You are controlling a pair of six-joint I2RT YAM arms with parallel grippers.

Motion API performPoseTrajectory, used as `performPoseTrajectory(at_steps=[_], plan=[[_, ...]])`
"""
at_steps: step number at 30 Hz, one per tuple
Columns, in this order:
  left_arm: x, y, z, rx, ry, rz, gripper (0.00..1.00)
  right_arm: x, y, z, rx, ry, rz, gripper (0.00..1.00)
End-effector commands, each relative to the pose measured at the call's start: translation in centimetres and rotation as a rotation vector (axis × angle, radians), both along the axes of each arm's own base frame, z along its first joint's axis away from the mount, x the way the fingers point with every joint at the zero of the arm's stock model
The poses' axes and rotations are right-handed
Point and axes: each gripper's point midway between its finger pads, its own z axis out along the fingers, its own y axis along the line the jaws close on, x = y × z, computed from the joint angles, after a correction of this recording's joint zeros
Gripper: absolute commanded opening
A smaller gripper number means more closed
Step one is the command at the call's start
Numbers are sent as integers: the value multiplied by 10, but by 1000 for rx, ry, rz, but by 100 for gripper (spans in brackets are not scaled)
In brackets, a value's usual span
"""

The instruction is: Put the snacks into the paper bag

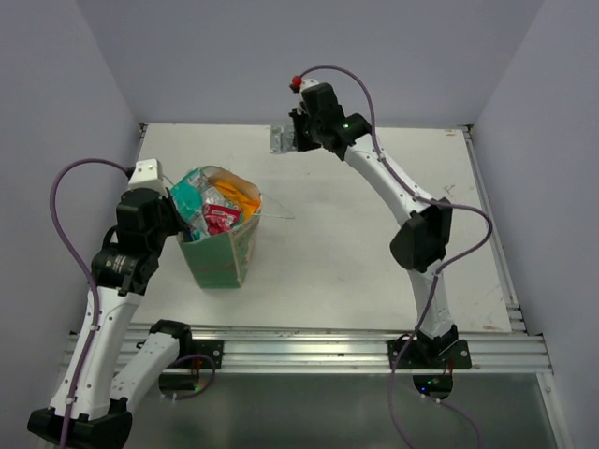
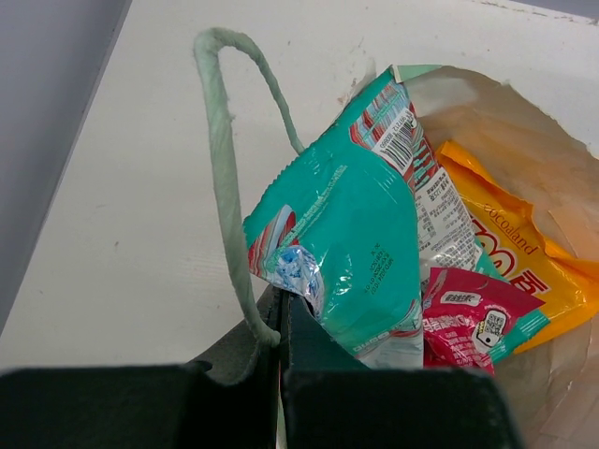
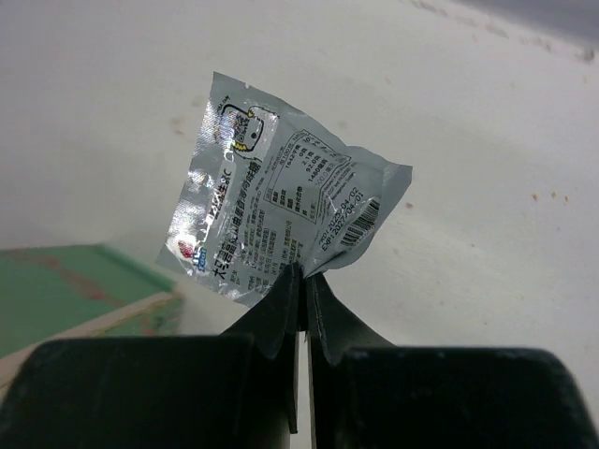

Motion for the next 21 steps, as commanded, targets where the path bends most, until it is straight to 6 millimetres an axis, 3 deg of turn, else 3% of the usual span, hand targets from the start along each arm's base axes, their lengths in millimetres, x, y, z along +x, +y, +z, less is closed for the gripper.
performPoseTrajectory(at_steps=[1,4,6,10,16,21], plan=[[1,-4,3,-11,-22,-25,0,-79,44,136,133,-213,198,0],[-1,-5,3,-12,-22,-33,0,-117,62,158,158,-221,271,0],[-2,-7,4,-16,-25,-40,0,-138,71,158,162,-196,320,0],[-5,-8,4,-20,-26,-48,0,-177,100,136,143,-130,420,0],[-13,-7,7,-29,-37,-48,0,-204,136,96,149,-26,511,0],[-20,-5,9,-36,-45,-40,0,-211,162,80,173,18,553,0]])
